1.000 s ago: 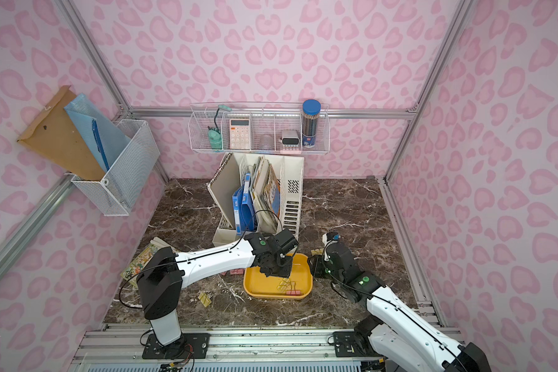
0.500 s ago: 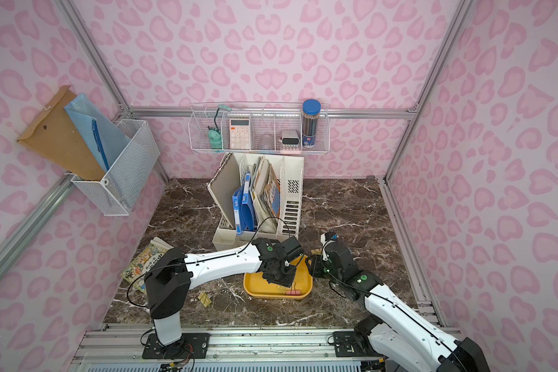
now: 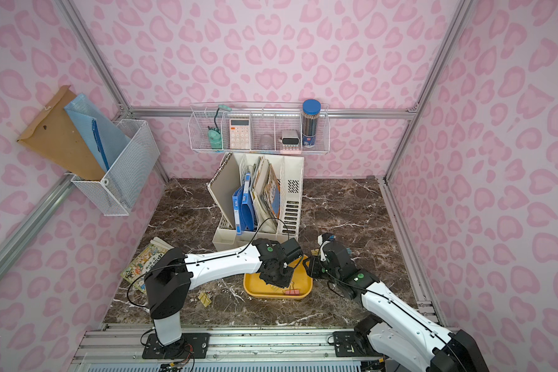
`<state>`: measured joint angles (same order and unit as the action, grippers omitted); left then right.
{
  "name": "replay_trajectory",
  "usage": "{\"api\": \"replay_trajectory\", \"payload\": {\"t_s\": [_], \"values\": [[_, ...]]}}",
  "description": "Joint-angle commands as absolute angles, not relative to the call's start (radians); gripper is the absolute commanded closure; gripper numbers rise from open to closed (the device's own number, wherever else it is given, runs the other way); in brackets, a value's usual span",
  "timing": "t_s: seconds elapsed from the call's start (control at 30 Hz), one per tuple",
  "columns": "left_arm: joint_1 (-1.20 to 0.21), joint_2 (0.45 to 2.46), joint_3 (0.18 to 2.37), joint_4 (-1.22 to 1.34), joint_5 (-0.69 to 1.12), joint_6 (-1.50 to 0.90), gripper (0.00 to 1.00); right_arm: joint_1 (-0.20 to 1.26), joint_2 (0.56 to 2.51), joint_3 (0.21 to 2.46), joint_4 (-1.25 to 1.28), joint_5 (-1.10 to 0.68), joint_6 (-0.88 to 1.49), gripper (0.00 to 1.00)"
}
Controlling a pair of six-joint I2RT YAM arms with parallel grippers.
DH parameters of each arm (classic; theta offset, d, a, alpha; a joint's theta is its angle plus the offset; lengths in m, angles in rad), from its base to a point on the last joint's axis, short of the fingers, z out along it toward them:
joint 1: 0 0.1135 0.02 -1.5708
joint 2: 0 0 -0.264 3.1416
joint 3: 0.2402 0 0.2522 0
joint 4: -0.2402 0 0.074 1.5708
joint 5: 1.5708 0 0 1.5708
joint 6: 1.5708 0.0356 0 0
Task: Take out the binder clips from the storage box
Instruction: Pick up the binder clip from the storage box.
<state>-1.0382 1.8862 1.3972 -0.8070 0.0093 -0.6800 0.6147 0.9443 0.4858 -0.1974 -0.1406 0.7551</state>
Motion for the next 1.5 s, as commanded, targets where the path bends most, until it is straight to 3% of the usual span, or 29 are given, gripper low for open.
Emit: {"api": "replay_trajectory", "payload": {"t_s": [0.0,0.17,0.3,0.57,0.77,1.2,1.47], "values": [[-1.039,1.899,1.415,-0.866,-0.039,-0.66,0.76,0.616,0.95,0.495,-0.181,-0.149,0.742,0.55],[-1.039,1.896,1.41,-0.864,-0.054,-0.653,0.87,0.616,0.95,0.493,-0.173,-0.151,0.746,0.55],[-1.039,1.891,1.405,-0.87,-0.064,-0.65,0.9,0.615,0.948,0.497,-0.182,-0.149,0.74,0.54],[-1.039,1.881,1.397,-0.903,-0.106,-0.64,0.78,0.615,0.948,0.505,-0.186,-0.152,0.738,0.53],[-1.039,1.89,1.395,-0.923,-0.124,-0.636,0.78,0.616,0.948,0.503,-0.183,-0.152,0.741,0.53],[-1.043,1.828,1.381,-0.933,-0.189,-0.64,0.99,0.616,0.96,0.529,-0.186,-0.153,0.73,0.52],[-1.043,1.767,1.374,-0.942,-0.281,-0.682,1.0,0.615,0.962,0.531,-0.175,-0.167,0.736,0.52]]}}
